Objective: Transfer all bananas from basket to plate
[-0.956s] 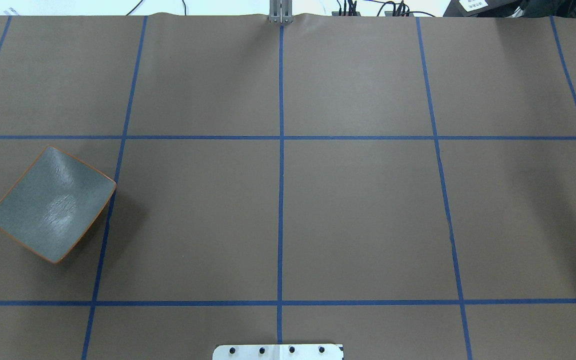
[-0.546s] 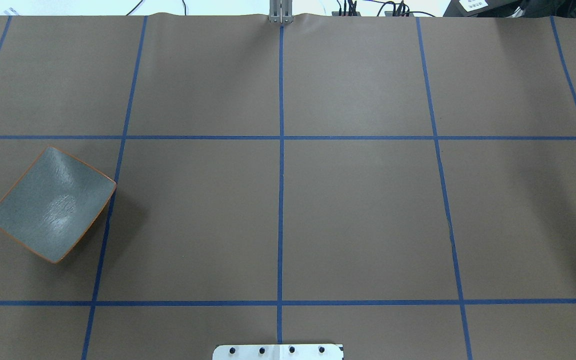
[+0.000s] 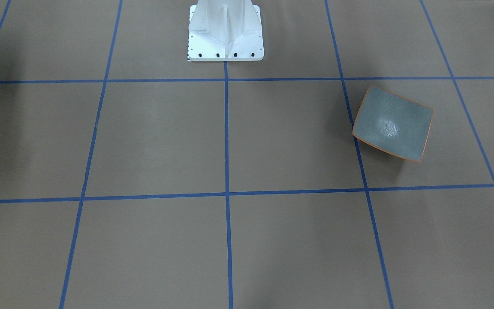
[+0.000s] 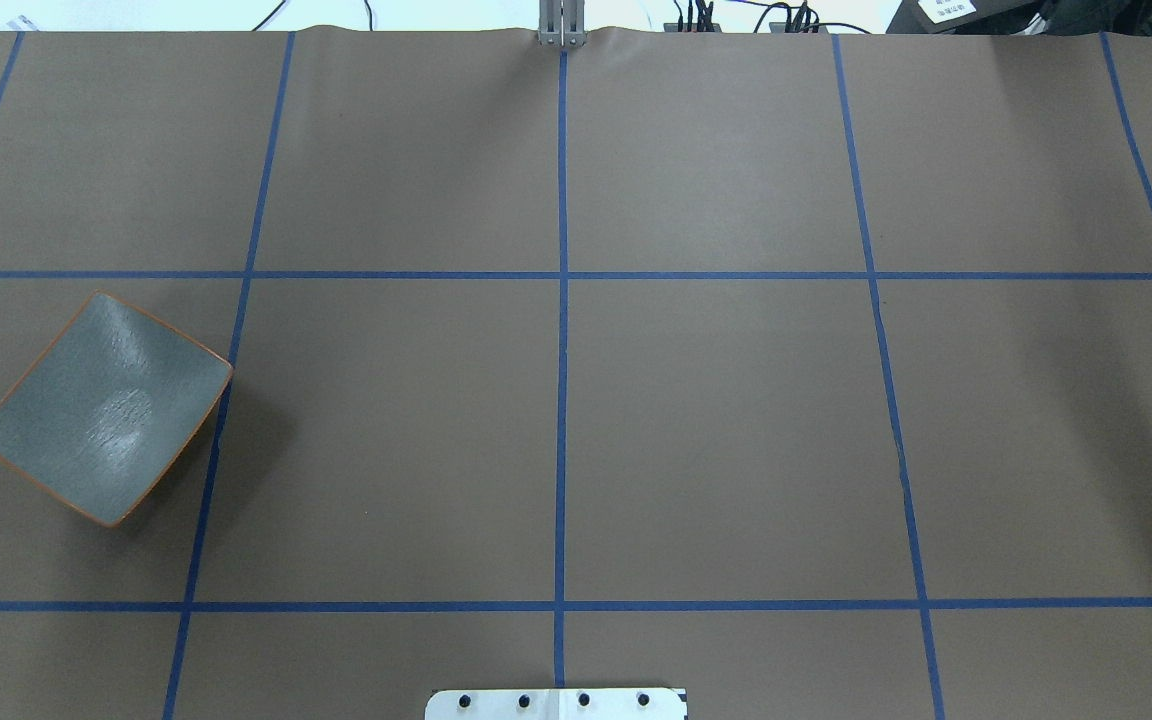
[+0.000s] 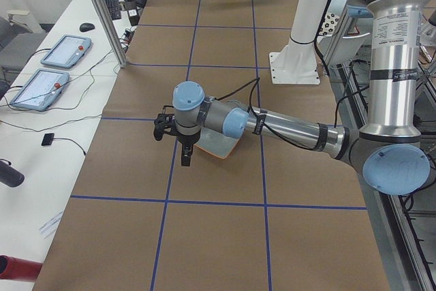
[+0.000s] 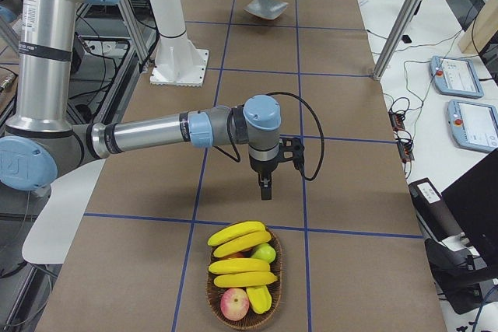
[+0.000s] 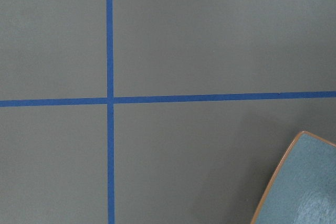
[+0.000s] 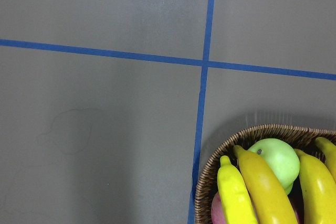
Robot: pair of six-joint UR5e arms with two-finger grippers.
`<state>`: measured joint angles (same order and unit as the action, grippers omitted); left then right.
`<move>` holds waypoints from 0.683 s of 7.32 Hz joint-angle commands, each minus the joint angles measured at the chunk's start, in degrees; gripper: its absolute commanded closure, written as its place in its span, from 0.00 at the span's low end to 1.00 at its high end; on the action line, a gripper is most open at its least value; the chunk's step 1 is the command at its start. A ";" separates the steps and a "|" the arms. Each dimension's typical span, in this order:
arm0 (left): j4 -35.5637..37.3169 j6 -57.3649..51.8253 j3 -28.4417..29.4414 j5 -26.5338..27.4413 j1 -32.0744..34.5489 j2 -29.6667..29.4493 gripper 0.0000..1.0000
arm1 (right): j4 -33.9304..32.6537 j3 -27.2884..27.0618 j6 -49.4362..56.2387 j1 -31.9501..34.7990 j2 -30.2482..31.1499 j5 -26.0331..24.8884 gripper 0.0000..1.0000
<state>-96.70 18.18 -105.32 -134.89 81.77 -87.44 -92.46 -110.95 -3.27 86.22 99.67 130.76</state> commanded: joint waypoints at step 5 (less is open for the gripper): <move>-0.51 3.97 0.37 -0.46 -0.03 -0.01 0.00 | 9.57 0.83 0.89 -2.72 7.18 -1.64 0.00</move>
<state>-97.27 21.82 -105.04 -135.30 81.75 -87.38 -84.26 -110.21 -2.51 84.10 104.58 129.88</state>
